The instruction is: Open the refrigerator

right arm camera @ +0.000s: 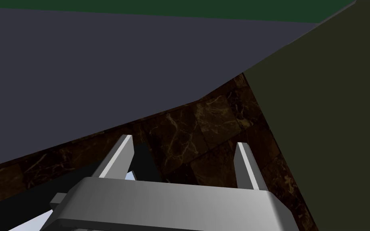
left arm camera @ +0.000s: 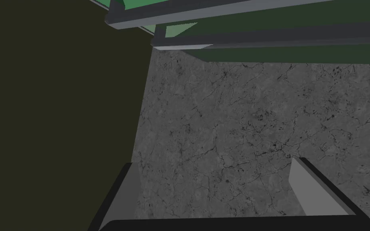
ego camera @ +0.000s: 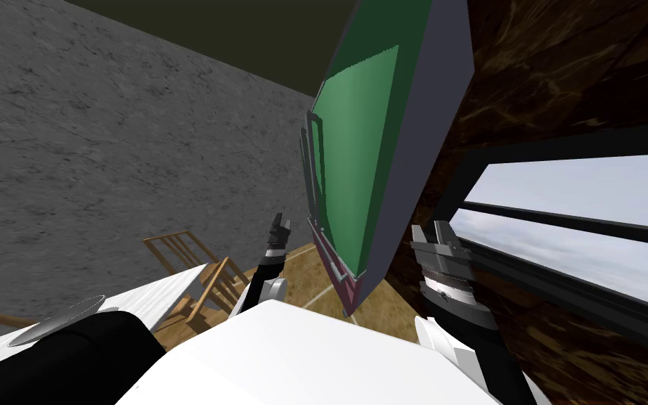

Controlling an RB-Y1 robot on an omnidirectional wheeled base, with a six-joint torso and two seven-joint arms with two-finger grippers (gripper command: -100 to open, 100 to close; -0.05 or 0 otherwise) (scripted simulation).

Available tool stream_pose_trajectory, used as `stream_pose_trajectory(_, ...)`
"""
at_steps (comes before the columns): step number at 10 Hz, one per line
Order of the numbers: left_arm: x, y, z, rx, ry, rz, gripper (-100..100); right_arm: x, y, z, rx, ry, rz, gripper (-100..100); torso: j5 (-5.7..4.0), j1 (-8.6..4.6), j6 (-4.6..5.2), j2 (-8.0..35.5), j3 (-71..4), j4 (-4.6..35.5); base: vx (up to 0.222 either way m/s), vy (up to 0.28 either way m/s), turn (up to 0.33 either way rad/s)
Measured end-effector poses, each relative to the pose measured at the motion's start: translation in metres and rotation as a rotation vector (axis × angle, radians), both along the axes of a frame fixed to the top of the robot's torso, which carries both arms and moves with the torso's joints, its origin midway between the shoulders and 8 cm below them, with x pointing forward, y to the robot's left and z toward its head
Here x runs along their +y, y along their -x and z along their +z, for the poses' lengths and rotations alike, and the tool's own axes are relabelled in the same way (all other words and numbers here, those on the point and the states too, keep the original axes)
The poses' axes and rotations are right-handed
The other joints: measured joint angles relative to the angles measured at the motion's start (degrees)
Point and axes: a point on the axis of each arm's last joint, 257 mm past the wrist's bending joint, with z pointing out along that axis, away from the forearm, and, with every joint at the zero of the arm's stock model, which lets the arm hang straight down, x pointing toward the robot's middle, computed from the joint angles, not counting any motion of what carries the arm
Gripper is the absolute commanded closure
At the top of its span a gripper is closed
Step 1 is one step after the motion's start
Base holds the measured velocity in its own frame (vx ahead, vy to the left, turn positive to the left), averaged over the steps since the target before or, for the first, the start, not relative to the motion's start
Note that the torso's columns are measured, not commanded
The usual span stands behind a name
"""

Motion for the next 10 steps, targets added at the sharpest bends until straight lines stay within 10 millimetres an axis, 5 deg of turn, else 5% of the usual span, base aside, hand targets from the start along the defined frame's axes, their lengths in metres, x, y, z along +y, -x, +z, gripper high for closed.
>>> stream_pose_trajectory(9,0.0,0.0001,0.0002,0.0,0.0,0.0,0,0.0,0.0001,0.0002,0.0,0.0,0.0,0,0.0,0.0,0.0,35.4,-70.7,35.4,0.0,0.0,0.0)
stream_pose_trajectory(10,0.0,0.0001,0.0002,0.0,0.0,0.0,-100,0.0,0.0001,0.0002,0.0,0.0,0.0,0,0.0,0.0,0.0,39.6,-79.2,39.6,0.004,-0.006,-0.001)
